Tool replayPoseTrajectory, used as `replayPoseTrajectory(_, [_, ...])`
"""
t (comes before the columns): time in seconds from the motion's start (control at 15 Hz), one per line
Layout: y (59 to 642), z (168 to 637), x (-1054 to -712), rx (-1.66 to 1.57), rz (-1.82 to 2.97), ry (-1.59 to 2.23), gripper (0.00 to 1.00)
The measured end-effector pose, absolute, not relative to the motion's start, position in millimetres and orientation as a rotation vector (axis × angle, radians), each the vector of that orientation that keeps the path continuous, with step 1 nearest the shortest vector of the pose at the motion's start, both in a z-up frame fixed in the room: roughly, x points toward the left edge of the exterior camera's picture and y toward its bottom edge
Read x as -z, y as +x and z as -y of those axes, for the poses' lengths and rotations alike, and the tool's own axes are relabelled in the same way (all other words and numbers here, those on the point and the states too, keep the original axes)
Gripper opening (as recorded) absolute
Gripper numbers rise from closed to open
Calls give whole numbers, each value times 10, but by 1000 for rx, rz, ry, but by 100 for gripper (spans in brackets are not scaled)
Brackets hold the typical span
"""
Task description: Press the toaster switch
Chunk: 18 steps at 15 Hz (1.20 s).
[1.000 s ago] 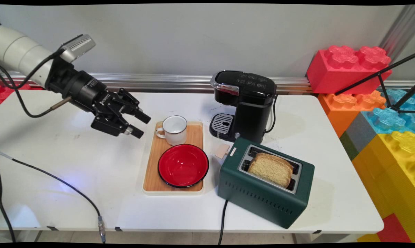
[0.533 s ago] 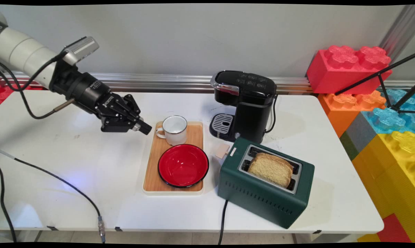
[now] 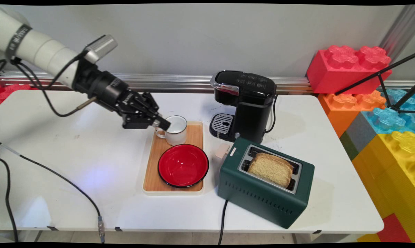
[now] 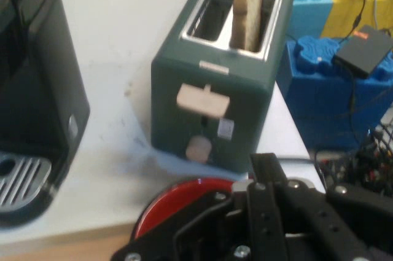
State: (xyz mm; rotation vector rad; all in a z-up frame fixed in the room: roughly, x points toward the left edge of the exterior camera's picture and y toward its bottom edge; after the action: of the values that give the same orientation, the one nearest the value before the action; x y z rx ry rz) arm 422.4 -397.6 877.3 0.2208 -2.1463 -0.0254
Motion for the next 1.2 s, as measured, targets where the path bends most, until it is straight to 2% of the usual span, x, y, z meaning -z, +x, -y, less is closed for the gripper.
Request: replayPoseTrajectory(1.2, [3291, 4274, -8225, -25, 2091, 78, 0])
